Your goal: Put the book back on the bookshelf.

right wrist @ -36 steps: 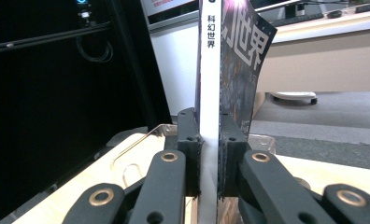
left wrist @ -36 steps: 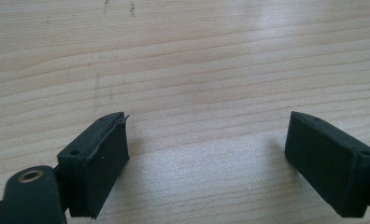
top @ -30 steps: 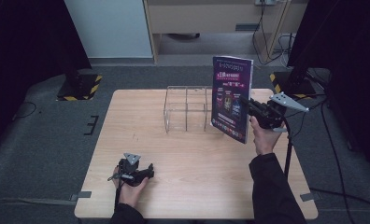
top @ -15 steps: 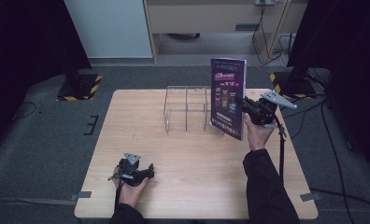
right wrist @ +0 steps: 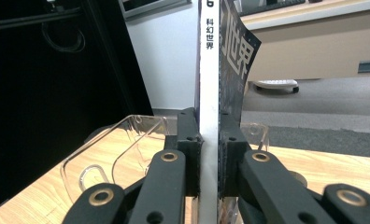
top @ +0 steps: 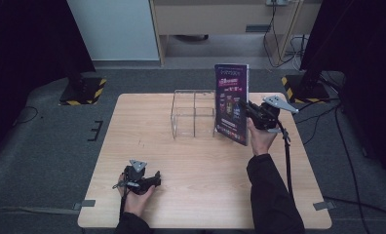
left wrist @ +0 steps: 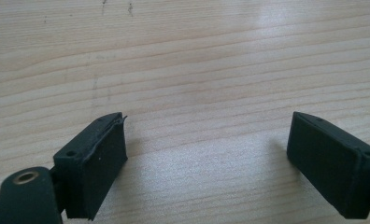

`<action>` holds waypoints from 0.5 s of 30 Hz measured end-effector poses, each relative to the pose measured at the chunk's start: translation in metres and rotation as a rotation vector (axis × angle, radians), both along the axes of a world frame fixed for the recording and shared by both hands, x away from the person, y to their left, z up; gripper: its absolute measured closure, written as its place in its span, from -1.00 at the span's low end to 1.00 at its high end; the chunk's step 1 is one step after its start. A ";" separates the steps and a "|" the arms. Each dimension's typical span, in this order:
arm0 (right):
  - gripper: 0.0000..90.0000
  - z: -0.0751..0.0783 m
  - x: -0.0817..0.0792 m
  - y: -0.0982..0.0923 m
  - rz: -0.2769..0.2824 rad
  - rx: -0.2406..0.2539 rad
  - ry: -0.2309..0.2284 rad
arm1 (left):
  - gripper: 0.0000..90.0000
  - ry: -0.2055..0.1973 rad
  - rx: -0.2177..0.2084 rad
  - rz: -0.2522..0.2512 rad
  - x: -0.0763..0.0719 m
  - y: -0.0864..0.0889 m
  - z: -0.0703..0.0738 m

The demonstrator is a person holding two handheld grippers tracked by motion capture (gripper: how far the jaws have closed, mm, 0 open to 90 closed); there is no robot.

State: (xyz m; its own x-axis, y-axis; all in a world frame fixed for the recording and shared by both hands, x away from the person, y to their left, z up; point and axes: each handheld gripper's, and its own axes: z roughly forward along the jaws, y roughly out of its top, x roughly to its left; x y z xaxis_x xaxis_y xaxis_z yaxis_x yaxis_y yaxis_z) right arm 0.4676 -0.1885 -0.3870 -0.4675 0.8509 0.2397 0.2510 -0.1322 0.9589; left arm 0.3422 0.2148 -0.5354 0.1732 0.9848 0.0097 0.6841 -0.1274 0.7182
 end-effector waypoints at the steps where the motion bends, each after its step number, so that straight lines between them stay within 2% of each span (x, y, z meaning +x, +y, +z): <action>1: 0.84 -0.002 0.001 0.002 -0.002 -0.002 0.004 | -0.75 0.000 0.000 0.000 0.000 0.000 0.000; 15: 0.84 -0.012 0.004 0.009 -0.001 -0.028 0.012 | -0.75 0.000 0.000 0.000 0.000 0.000 0.000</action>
State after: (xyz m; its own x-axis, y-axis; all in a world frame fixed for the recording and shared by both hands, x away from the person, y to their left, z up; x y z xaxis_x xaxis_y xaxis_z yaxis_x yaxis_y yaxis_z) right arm 0.4716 -0.1799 -0.3990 -0.4635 0.8579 0.2216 0.2626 -0.1058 0.9591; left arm 0.3423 0.2148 -0.5354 0.1732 0.9848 0.0096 0.6841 -0.1273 0.7182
